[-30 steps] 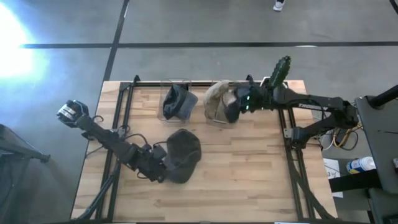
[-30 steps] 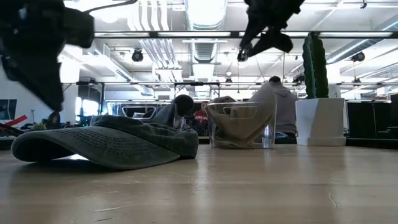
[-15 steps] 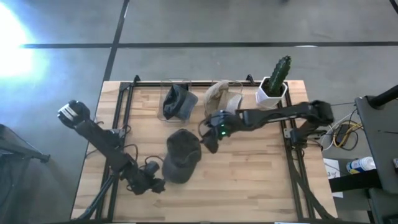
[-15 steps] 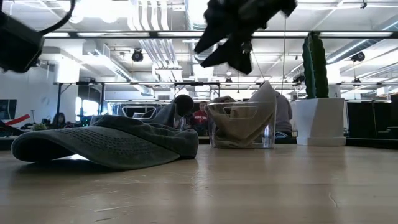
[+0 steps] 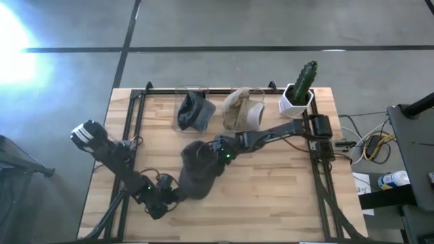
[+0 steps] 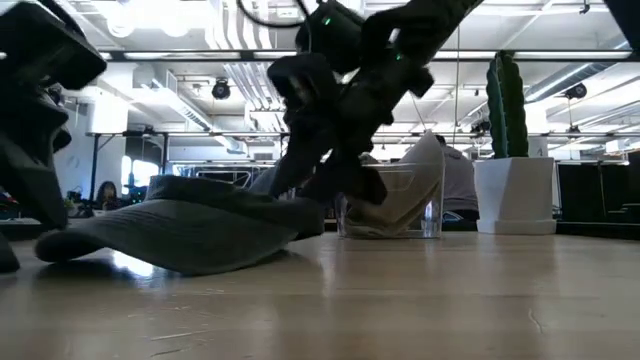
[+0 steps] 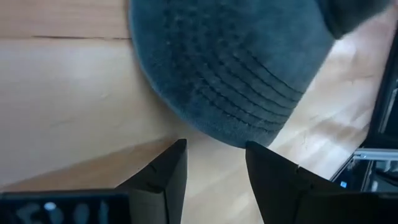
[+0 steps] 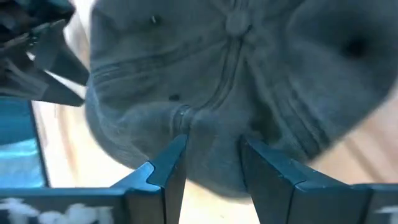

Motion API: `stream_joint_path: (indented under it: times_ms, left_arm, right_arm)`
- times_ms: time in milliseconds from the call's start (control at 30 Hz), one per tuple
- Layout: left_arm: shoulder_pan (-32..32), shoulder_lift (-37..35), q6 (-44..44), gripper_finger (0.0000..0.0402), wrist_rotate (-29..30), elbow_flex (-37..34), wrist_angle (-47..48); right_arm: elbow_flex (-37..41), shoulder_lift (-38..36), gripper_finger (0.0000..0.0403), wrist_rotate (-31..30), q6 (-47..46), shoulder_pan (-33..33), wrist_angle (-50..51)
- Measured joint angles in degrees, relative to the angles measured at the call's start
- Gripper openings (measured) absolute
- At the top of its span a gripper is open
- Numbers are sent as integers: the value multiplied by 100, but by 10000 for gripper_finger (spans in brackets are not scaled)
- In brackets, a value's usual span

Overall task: Pick & Place hat
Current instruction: Put the black cap into the left transparent bin

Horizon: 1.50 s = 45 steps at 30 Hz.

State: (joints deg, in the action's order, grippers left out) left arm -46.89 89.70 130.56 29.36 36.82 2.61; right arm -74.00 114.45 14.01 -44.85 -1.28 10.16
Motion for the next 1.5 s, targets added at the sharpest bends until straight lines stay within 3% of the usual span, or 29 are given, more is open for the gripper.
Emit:
stream_joint_path:
  times_ms: [200,367,667,933,1100,1200,1267,1367,1500]
  left_arm:
    - [1,220,28,156,940,0,-214]
    - [7,91,-158,156,1712,-2,-201]
    - [60,-15,-679,142,1890,-11,-209]
    - [100,-647,-1143,14,2327,10,140]
    - [108,-1450,-1853,10,2640,8,744]
    - [135,-1959,-1950,8,2819,200,1802]
    - [178,-2178,-2008,8,2483,349,2594]
    - [252,-2367,-2676,7,1300,578,3256]
    - [281,-2277,-4707,7,6,840,3220]
  right_arm:
    - [-311,588,144,1088,-176,-133,53]
    - [-610,883,143,1435,-178,-392,32]
    - [-1040,902,143,1180,27,-454,52]
    - [-1145,654,143,1074,224,-343,106]
    - [-1130,211,143,705,698,-330,314]
    - [-1095,-211,143,290,1001,-273,363]
    - [-1087,-527,143,-15,1165,-226,379]
    - [-1046,-969,144,-224,1282,-125,418]
    - [-1022,-1348,144,21,1642,-6,466]
